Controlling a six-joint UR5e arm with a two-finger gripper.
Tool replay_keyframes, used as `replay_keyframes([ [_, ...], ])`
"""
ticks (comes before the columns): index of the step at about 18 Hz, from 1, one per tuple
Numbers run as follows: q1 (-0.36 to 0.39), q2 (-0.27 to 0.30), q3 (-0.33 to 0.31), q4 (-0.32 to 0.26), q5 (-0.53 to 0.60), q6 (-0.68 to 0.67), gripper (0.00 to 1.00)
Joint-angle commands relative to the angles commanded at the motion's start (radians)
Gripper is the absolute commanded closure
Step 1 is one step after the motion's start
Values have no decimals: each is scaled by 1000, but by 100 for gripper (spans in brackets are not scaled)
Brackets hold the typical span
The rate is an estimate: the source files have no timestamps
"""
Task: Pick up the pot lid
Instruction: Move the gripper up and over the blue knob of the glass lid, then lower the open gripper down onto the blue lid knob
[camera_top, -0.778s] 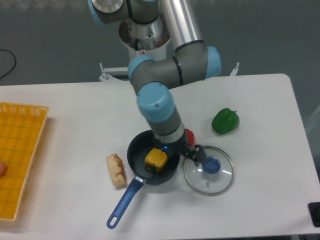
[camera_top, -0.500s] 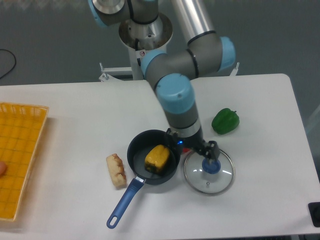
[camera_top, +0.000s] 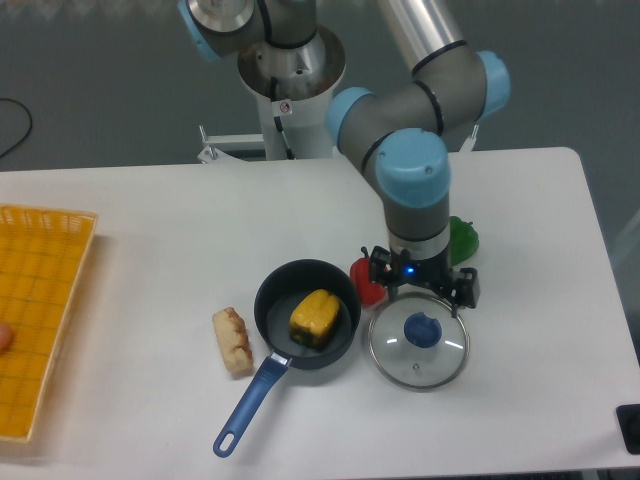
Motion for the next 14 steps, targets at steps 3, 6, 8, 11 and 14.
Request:
replay_keyframes([
  [3,28,-11,-5,9,-5,3,0],
  [6,31,-34,-6,66,-8,-46,0],
  [8,37,-35,-6,68,-8,-63,0],
  [11,35,-55,-15,68,-6,-66,0],
  [14,28,-86,-20,66,-5,-63,0],
])
